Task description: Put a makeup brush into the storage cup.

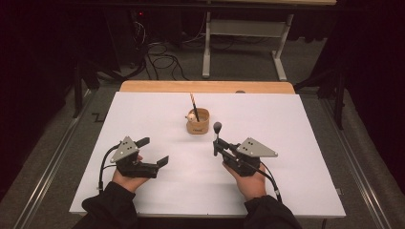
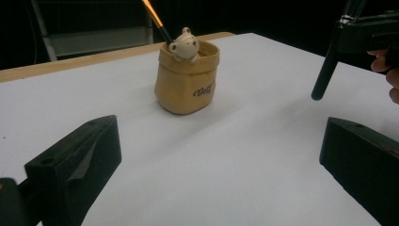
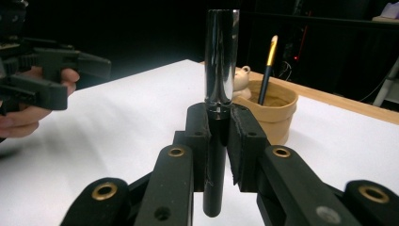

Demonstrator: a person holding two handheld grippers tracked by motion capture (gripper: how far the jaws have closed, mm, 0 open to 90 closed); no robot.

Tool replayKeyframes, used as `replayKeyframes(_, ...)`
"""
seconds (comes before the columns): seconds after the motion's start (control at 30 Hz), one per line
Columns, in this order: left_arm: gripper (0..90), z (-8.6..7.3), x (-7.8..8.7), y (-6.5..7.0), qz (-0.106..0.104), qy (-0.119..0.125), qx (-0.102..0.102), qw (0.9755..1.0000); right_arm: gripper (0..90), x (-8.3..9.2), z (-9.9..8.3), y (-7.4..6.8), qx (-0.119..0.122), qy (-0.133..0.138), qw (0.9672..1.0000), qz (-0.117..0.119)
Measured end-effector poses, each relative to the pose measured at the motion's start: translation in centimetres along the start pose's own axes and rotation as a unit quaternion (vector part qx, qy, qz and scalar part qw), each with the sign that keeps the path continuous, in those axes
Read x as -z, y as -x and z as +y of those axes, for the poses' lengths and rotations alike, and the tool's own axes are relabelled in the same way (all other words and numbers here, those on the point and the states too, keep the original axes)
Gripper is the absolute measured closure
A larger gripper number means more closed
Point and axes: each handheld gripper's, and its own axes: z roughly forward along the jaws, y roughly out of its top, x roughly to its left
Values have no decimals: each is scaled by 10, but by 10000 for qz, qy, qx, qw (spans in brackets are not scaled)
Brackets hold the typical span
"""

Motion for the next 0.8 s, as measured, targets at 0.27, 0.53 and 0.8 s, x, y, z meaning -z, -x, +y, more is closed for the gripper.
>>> replayKeyframes(0.27, 2, -1, 1, -2, -17, 9, 43, 10000, 806, 3, 11, 10, -18, 76, 9998, -179)
replayKeyframes(0.53, 3, 0, 1, -2, -25, 40, 56, 10000, 806, -2, 27, 15, -110, 110, 9997, -194)
replayKeyframes(0.8, 3, 0, 2, -2, -72, 33, 64, 9999, 807, -15, 36, 21, -96, 98, 9996, -257)
